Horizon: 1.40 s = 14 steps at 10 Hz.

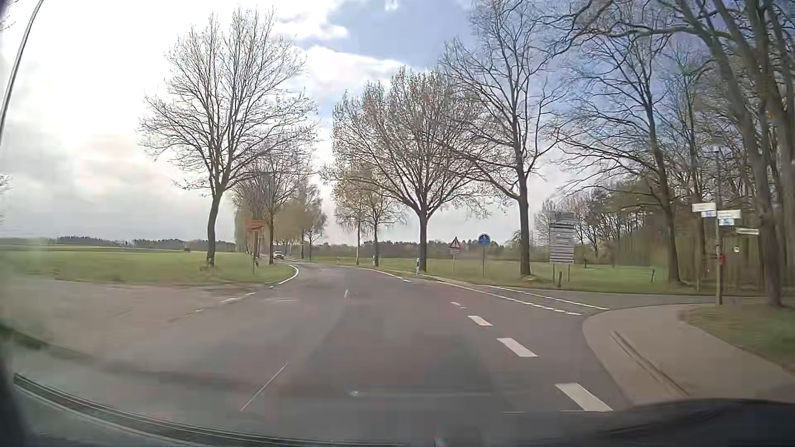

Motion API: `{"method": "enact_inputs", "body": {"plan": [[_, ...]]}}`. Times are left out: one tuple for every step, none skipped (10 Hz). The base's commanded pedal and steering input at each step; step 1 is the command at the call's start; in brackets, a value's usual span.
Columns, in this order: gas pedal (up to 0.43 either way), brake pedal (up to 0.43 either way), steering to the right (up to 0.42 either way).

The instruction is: Follow the waypoints while adhering to traffic rules and regulations

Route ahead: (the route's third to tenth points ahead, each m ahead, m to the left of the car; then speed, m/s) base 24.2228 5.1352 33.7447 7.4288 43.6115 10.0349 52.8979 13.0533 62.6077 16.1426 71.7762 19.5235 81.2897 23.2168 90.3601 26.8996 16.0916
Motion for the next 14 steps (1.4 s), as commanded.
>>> {"method": "enact_inputs", "body": {"plan": [[0.118,0.0,-0.037],[0.118,0.0,-0.037],[0.118,0.0,-0.037],[0.118,0.0,-0.037],[0.138,0.0,-0.037],[0.157,0.0,-0.037],[0.157,0.0,-0.037],[0.157,0.0,-0.037],[0.157,0.0,-0.037],[0.169,0.0,-0.037],[0.169,0.0,-0.036],[0.169,0.0,-0.038],[0.169,0.0,-0.039],[0.177,0.0,-0.038]]}}
